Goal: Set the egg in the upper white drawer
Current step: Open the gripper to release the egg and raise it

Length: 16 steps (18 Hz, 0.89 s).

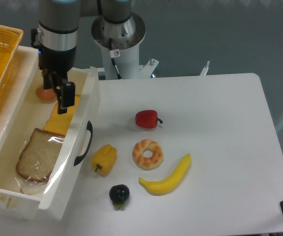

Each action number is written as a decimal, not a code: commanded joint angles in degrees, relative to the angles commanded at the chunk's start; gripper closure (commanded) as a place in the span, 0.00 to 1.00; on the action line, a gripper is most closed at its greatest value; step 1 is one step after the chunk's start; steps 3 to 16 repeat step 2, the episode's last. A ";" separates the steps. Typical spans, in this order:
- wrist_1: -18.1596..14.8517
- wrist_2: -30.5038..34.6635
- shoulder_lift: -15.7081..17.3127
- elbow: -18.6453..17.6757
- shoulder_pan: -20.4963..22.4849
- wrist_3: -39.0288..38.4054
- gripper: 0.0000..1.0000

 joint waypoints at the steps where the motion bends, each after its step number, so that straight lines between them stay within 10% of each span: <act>1: 0.09 0.00 -0.17 0.00 0.61 0.09 0.00; 16: 0.09 0.00 -0.18 -0.09 1.23 0.26 0.00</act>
